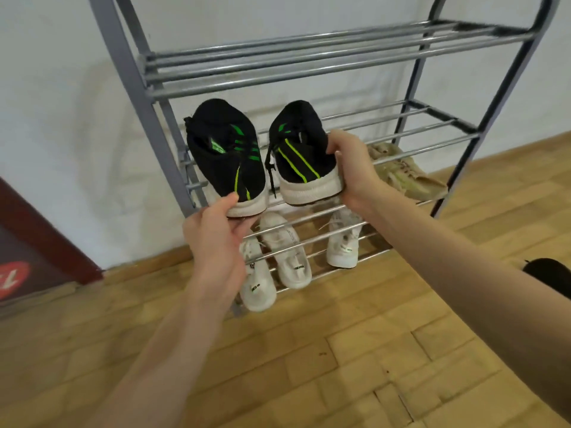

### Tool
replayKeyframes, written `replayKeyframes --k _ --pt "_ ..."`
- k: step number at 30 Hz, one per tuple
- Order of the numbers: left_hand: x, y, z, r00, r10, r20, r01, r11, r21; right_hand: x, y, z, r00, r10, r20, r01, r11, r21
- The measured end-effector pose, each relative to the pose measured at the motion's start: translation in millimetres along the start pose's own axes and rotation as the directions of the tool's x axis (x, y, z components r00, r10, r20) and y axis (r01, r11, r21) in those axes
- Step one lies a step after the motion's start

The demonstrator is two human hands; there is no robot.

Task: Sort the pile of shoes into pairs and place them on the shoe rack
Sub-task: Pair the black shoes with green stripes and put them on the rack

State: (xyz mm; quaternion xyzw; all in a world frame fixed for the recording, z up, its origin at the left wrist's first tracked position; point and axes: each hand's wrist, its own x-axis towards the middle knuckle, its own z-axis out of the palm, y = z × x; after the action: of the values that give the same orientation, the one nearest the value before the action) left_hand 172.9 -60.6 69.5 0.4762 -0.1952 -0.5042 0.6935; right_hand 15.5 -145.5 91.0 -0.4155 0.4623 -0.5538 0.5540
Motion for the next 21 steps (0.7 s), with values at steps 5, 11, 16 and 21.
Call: replayKeyframes --k 5,11,16,21 --pt "-1 4 11 0.994 0.037 -0.104 -0.046 0.995 -0.088 23 2 24 0.995 0.034 0.089 -0.033 0.999 -0.008" --pt "5 5 2 0.993 0.058 -0.101 -0.059 0.998 -0.002 34 -4 26 0.996 0.034 0.077 -0.017 0.976 -0.215" --pt "4 10 2 0.988 0.008 -0.153 -0.004 1.0 0.023 32 -9 27 0.999 0.001 0.055 0.018 0.938 -0.347" --pt "-4 -2 4 0.991 -0.013 -0.135 0.008 0.999 -0.033 33 1 13 0.992 -0.128 0.005 0.116 0.881 -0.458"
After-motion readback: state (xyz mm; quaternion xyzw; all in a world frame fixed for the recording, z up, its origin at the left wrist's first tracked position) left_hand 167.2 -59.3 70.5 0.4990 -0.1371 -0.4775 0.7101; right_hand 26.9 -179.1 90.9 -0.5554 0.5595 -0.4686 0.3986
